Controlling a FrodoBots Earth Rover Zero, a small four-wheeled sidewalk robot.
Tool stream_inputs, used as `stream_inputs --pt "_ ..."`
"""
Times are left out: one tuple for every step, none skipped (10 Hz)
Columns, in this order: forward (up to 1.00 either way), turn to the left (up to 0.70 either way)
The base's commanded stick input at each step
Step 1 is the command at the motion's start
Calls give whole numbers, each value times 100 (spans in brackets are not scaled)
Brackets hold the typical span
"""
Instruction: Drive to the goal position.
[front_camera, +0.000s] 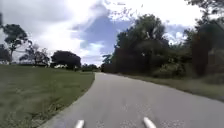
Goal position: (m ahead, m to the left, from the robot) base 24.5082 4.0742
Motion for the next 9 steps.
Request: stream_inputs --pt "70 0" --pt "70 0" --pt "70 0" --pt "70 0" --pt "70 0" --pt "70 0" --pt "70 0" --pt "70 0" --pt "70 0"
